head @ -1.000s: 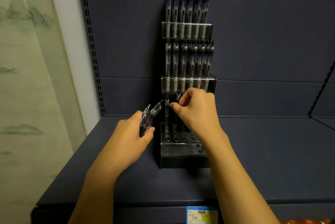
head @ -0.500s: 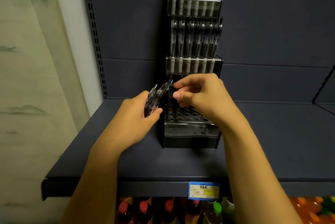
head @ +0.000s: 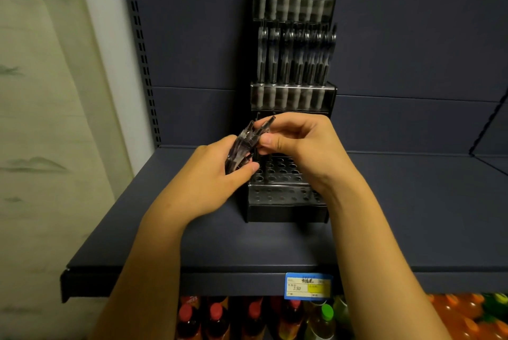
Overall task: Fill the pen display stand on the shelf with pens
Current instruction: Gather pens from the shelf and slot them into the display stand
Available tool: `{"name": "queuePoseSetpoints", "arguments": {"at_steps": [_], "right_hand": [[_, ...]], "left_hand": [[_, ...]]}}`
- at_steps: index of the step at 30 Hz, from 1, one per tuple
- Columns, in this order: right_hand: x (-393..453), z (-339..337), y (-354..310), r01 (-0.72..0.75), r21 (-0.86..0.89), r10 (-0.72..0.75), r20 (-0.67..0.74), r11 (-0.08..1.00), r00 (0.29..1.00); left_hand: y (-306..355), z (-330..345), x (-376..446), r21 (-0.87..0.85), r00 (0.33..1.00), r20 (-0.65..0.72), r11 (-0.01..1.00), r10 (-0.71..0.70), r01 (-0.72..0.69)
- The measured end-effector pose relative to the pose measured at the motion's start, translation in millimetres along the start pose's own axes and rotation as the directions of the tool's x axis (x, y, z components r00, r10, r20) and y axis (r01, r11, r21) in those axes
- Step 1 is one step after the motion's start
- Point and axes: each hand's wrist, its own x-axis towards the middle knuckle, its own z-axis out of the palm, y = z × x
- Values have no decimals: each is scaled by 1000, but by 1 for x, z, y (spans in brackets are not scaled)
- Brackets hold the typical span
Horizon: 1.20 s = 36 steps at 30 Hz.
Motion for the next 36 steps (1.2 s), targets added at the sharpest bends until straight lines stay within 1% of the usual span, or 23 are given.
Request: {"name": "queuePoseSetpoints", "arguments": {"at_steps": [6,11,14,17,20,24,28,31,36], "right_hand": [[1,-5,2,17,69,-17,1,997,1000],[1,-10,4,67,109,-65,-13,992,998],[2,-17,1,117,245,-97,-93,962,991],[2,-30,-9,146,381,-79,-185,913,979],[2,-41,-17,170,408,-68,-252,897,965],[5,-45,-17,165,260,-67,-349,951,935],[8,-44,-12,123,19,-104,-420,992,902],[11,-44,-9,76,-139,-129,-423,987,897],[17,-40,-9,9,-322,-138,-381,947,914]], "left_hand": [[3,0,3,14,1000,-6,1000,21,-21],[7,-1,3,34,999,3,999,37,-37],[5,-4,2,75,999,-7,996,40,-39],[2,-8,1,112,1000,-28,994,8,-5],[2,-10,1,144,999,-35,989,-9,14],[5,-8,4,175,999,-33,985,4,2],[3,-7,7,213,999,-52,977,16,-5],[0,-4,9,246,999,-36,969,8,1],[-2,-1,9,236,999,-15,971,34,-29]]}}
